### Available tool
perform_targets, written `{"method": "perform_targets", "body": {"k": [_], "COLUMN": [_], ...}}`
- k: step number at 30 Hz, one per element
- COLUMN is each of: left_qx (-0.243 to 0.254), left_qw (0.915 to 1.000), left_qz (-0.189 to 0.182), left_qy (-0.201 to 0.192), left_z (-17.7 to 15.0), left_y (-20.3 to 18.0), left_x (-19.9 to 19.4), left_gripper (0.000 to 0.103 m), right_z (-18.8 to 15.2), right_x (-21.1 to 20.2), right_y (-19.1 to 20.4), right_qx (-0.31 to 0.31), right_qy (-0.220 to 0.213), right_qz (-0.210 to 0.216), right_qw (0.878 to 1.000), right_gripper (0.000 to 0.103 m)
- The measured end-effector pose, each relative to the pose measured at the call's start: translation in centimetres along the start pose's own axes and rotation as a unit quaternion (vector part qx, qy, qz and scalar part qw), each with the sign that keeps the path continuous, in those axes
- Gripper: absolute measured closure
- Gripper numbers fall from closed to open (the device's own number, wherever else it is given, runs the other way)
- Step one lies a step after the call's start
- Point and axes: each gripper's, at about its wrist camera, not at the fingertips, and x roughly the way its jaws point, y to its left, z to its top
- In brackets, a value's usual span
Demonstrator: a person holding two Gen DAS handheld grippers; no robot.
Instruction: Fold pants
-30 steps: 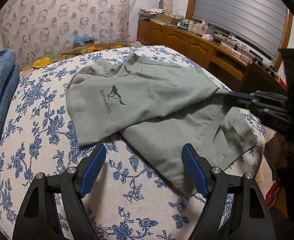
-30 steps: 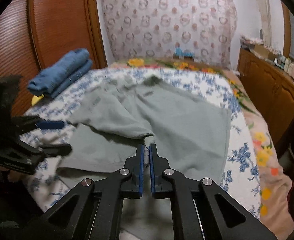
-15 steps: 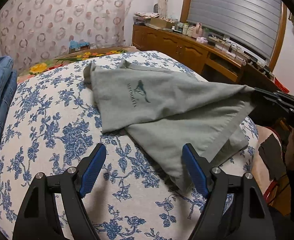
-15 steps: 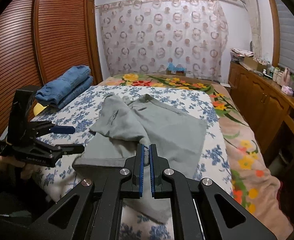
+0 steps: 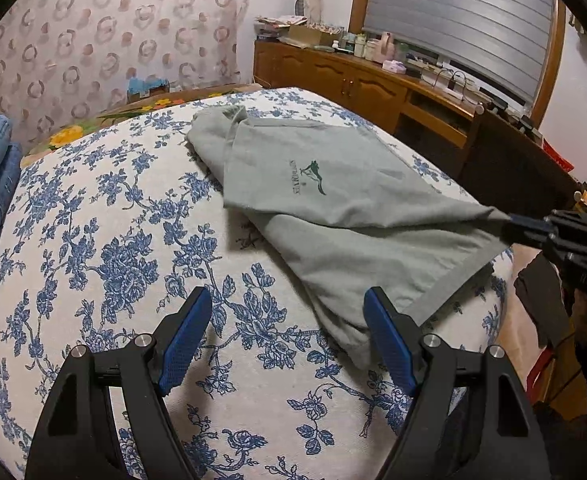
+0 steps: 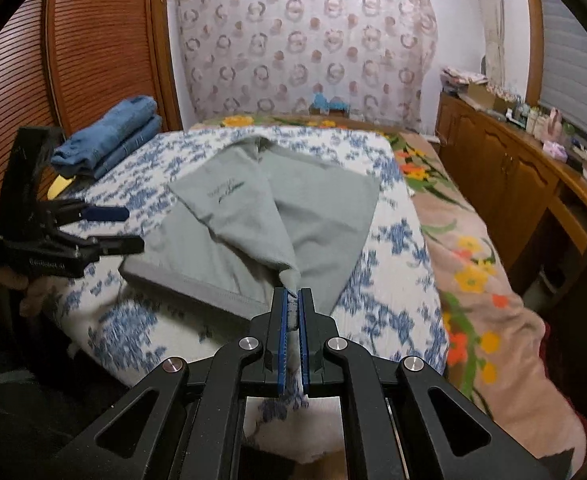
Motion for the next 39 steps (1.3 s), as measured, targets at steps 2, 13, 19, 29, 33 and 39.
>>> {"method": "perform_targets", "body": {"k": [2,13,19,29,33,39], "left_qx": [0.0,-0.008,-0.013,-0.042,-0.048,-0.058], "left_qw": [1.0,0.9998,0.9999,0.9974,0.9962,0.9944], "left_qz": [0.001,0.006,0.009,0.04,0.05,0.063], "left_qy": [0.005,0.018,0.001,-0.043,-0.053,-0.062], "left_z": [-0.1,-0.8,-0.6,0.3,0.6,0.6], "left_y": [0.0,0.4,0.7,3.1,3.8,5.0], "left_x": [0.3,1.0,0.2,-2.4,-3.1,-3.8], "left_gripper": [0.024,0.024,0.024,0.024,0.024,0.024], "right_z": [-0.2,-0.3,-0.1,2.9,4.1,5.9], "right_x": [0.3,1.0,0.2,-0.1,1.0,3.9], "right_y": [0.0,-1.0,-0.9,-0.6,0.7,2.4], "right_qx": [0.001,0.023,0.009,-0.008,-0.019,-0.046], "right_qy": [0.013,0.037,0.024,-0.018,-0.026,-0.018], "right_qz": [0.001,0.014,-0.003,-0.023,0.0,0.036], "right_qw": [1.0,0.999,1.0,1.0,0.999,0.998], "right_gripper": [0.098,0.098,0.087,0.061,0.059,0.058]}}
